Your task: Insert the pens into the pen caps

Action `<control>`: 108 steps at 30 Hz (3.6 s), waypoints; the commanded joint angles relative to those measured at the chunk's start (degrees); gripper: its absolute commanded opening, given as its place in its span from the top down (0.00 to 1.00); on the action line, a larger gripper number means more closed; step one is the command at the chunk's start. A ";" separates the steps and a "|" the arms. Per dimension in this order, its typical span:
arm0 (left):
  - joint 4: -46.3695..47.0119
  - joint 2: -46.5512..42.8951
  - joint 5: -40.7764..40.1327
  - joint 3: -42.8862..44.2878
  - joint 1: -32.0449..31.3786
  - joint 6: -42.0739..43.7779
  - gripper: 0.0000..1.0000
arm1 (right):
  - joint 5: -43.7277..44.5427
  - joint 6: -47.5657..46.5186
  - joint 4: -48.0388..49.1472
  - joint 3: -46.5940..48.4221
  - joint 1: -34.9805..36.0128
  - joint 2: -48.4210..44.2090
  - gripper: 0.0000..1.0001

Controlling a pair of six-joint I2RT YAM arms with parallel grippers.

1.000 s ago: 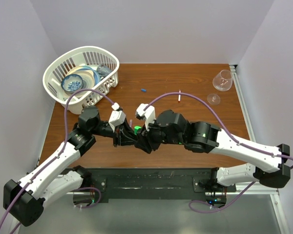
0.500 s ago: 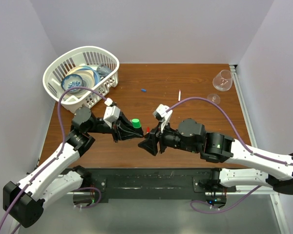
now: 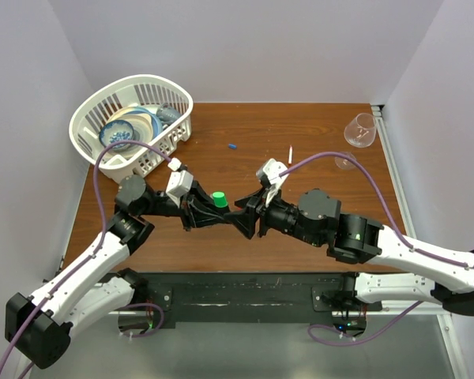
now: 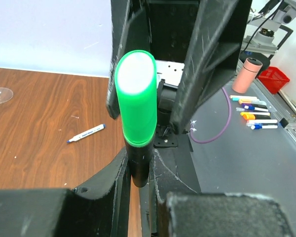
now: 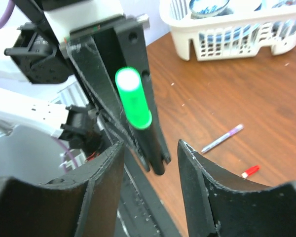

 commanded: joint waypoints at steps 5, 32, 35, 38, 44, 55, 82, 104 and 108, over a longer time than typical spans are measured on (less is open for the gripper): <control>11.46 -0.34 1.95 -1.50 0.18 -7.70 1.00 | -0.38 -3.29 3.46 4.72 0.17 3.84 0.61; 22.98 1.06 0.36 -3.26 -0.26 -16.05 0.59 | -0.56 0.40 12.07 3.13 0.17 2.62 1.00; 24.22 1.15 0.28 -3.00 -0.26 -16.50 0.58 | -0.30 0.67 12.51 3.22 0.26 2.27 1.00; 24.04 1.76 0.01 -2.82 -0.26 -16.50 0.58 | 0.93 0.58 13.82 2.87 0.18 1.65 1.00; 23.95 1.86 -1.21 -3.70 -0.26 -16.50 0.57 | 0.67 -0.21 12.86 3.49 0.18 0.95 1.00; 26.68 0.98 -3.68 -3.62 -0.26 -17.46 1.00 | -1.61 2.78 13.30 1.38 0.18 1.56 0.80; 0.57 -8.16 -14.48 5.17 -0.09 -5.94 0.28 | -9.61 1.11 0.76 0.06 0.18 -3.45 1.00; 7.61 -5.61 -17.48 7.11 -0.09 -25.37 0.31 | -17.44 5.24 3.37 0.23 0.17 0.42 1.00; 5.24 -5.96 -17.39 7.46 -0.09 -25.11 0.34 | -16.91 5.15 3.72 0.41 0.17 0.77 1.00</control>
